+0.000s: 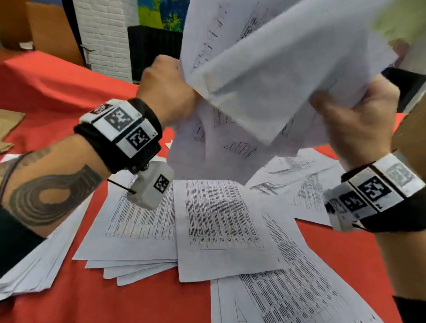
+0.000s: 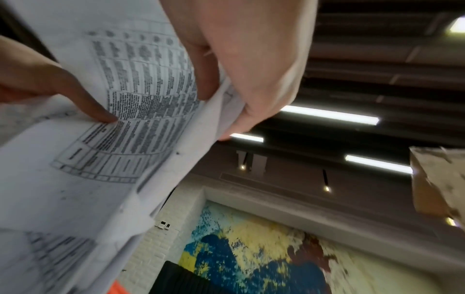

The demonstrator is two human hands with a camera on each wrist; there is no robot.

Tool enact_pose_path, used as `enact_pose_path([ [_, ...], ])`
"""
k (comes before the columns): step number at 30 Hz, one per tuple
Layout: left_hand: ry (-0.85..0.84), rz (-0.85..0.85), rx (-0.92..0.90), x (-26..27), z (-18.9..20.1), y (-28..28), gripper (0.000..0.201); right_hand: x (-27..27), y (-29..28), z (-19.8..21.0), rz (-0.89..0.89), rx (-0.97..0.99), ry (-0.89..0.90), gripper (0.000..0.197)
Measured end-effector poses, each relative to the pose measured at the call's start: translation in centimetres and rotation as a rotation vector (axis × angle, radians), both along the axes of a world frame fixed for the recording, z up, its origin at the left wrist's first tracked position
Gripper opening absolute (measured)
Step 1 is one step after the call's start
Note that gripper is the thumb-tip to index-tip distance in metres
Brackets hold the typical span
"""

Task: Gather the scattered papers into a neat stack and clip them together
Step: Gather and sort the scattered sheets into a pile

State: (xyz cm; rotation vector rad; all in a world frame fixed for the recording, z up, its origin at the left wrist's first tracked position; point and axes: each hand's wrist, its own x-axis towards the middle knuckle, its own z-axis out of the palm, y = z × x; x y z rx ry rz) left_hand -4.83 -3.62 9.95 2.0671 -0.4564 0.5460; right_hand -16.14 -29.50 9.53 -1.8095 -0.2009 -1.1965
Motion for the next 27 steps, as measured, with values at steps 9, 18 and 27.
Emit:
enact_pose_path([
  [9, 0.199, -0.462, -0.261, 0.0, -4.2, 0.3, 0.029, 1.5, -0.3, -3.6, -0.171, -0.091, 0.348, 0.011],
  [18, 0.213, -0.403, -0.194, 0.6, -3.9, 1.3, 0.035, 1.9, 0.7, -3.3, -0.079, 0.184, 0.347, 0.046],
  [27, 0.156, -0.449, -0.393, 0.3, -4.8, 1.6, 0.020, 1.7, 2.6, -3.7, 0.011, 0.174, 0.134, 0.054],
])
